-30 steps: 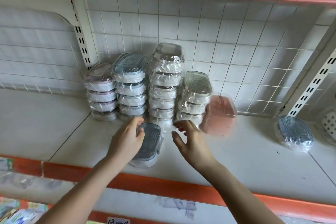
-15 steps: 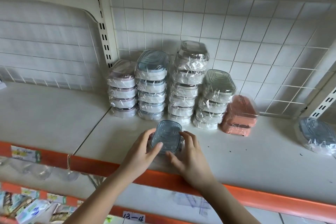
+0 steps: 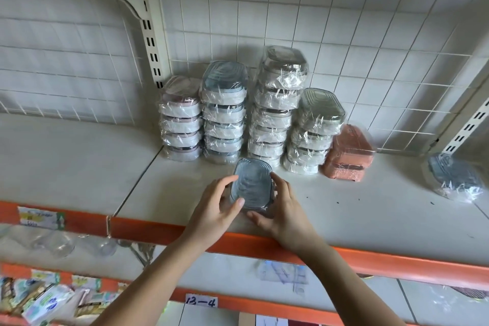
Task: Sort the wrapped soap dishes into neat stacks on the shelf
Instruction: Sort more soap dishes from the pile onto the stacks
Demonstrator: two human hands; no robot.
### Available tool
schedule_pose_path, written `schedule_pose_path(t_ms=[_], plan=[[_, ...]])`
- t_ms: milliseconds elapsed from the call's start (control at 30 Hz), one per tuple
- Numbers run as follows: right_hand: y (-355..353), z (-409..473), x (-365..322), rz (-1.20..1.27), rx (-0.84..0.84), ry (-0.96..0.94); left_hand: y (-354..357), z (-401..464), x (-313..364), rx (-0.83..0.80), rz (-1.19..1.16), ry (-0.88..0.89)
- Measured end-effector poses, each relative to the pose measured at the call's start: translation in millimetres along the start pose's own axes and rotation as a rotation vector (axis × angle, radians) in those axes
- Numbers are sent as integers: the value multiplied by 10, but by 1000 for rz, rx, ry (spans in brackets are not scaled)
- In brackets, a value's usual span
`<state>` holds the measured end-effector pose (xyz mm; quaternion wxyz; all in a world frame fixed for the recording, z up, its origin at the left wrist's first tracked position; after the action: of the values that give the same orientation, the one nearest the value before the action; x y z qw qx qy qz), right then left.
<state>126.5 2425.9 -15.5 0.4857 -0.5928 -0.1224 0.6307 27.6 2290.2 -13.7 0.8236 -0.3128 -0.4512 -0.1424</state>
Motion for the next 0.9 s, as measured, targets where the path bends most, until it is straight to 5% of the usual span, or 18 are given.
schedule_pose_path(t_ms=[900], plan=[[-536, 685, -1229, 159, 149, -463, -922, 251, 1024, 363, 322, 354]])
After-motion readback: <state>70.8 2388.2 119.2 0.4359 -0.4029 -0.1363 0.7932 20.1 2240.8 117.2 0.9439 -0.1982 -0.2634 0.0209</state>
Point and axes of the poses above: each hand's wrist, its own z-axis towards the middle knuckle, its own y-axis out of the palm, x = y × z, the point moved 5 cm from there along z, towards the middle knuckle, and after that the axes turned 6 degrees about -z, right-handed, at the moved point
